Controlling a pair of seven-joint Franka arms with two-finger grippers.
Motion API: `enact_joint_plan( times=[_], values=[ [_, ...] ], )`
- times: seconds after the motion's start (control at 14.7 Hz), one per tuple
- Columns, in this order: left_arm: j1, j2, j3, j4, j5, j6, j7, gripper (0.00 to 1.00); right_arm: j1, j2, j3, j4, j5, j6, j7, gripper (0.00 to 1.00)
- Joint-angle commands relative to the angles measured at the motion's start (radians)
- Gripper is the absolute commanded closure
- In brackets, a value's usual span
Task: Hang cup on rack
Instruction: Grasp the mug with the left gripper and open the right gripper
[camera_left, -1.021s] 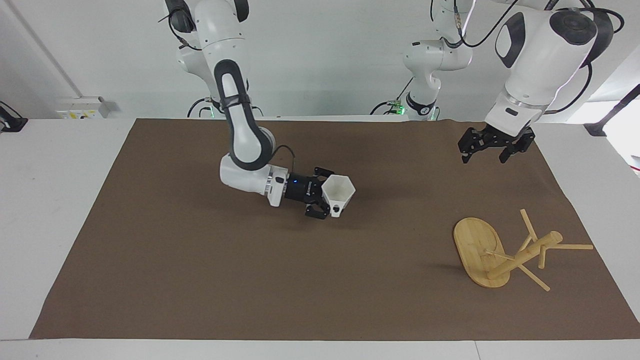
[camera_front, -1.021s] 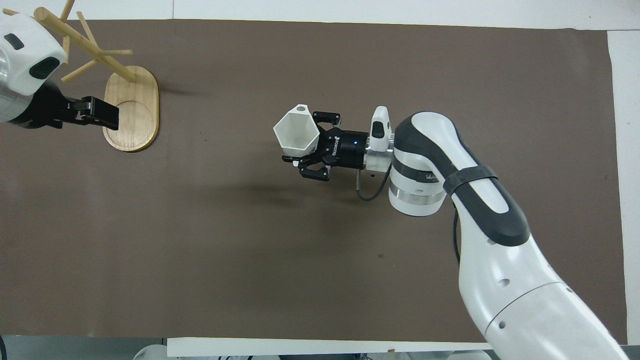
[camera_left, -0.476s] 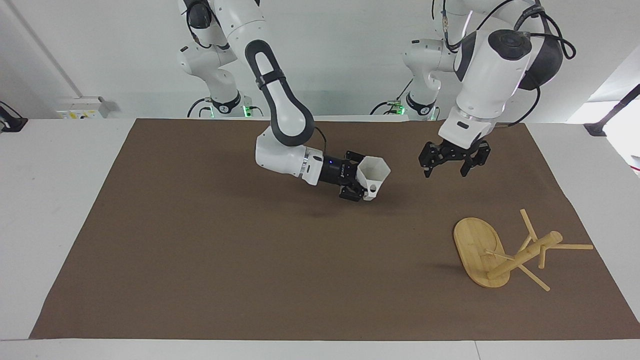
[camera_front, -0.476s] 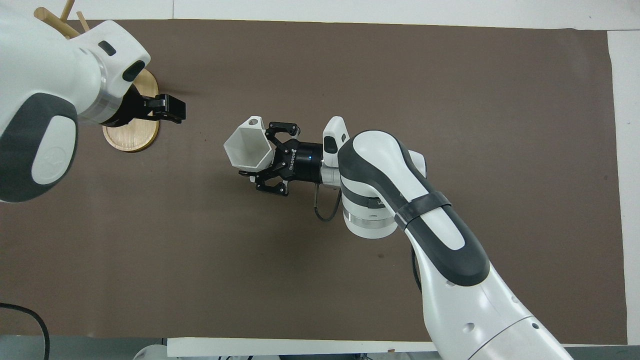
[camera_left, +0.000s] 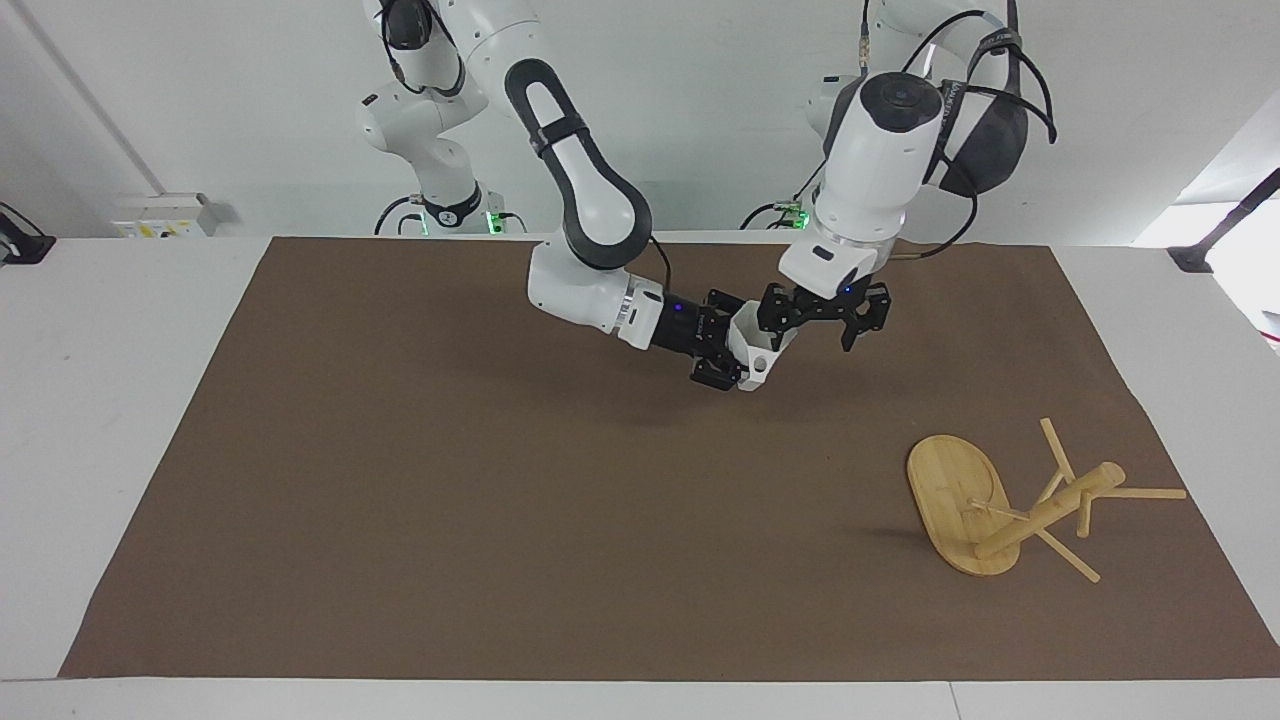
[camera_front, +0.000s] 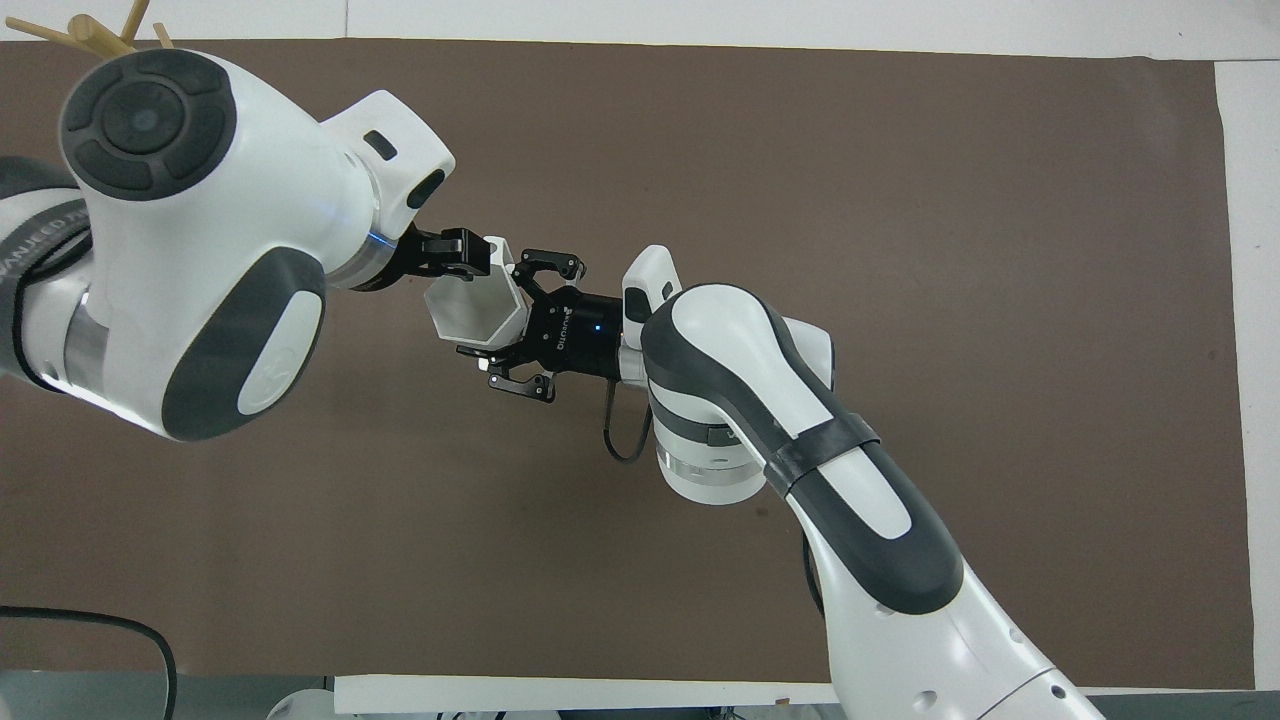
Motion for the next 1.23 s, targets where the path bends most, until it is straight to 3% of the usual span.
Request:
enact_joint_plan(
  times=[0.0,0.2,0.48,0.54,0.68,0.82,0.95,1.02,1.09,1.16],
  values=[
    [-0.009,-0.008,0.013,0.004,-0.015,-0.039,-0.007,0.00,-0.001,-0.007,-0.002,-0.005,0.026,0.006,-0.021,0.65],
    [-0.007,-0.019,0.012,-0.017,-0.016,-0.033,-0.007,0.06,-0.001,-0.007,0.000,-0.005,0.026,0.006,-0.021,0.65],
    [-0.004,-0.021,0.012,-0.036,-0.052,-0.008,-0.009,0.58,-0.001,-0.007,0.000,-0.005,0.028,0.017,-0.020,0.65],
    [-0.003,-0.021,0.012,-0.037,-0.064,-0.005,-0.007,0.75,-0.001,-0.007,0.000,-0.005,0.028,0.020,-0.020,0.65],
    [-0.004,-0.021,0.012,-0.037,-0.070,-0.002,-0.007,0.93,-0.001,-0.007,0.000,-0.005,0.028,0.020,-0.020,0.65],
    [-0.003,-0.022,0.012,-0.051,-0.073,0.007,-0.009,1.00,-0.001,-0.007,0.000,-0.005,0.028,0.020,-0.020,0.65],
    [-0.004,-0.028,0.012,-0.060,-0.082,0.015,-0.024,1.00,-0.001,-0.007,0.000,-0.005,0.029,0.020,-0.020,0.61],
    [-0.004,-0.030,0.013,-0.060,-0.084,0.015,-0.032,1.00,-0.003,-0.007,0.000,-0.005,0.031,0.021,-0.015,0.40],
    [-0.004,-0.028,0.012,-0.059,-0.084,0.015,-0.038,1.00,-0.004,-0.009,0.000,-0.006,0.037,0.024,-0.009,0.00],
    [-0.004,-0.028,0.012,-0.059,-0.084,0.016,-0.039,1.00,-0.012,-0.009,0.000,-0.009,0.049,0.024,-0.009,0.00]
  ],
)
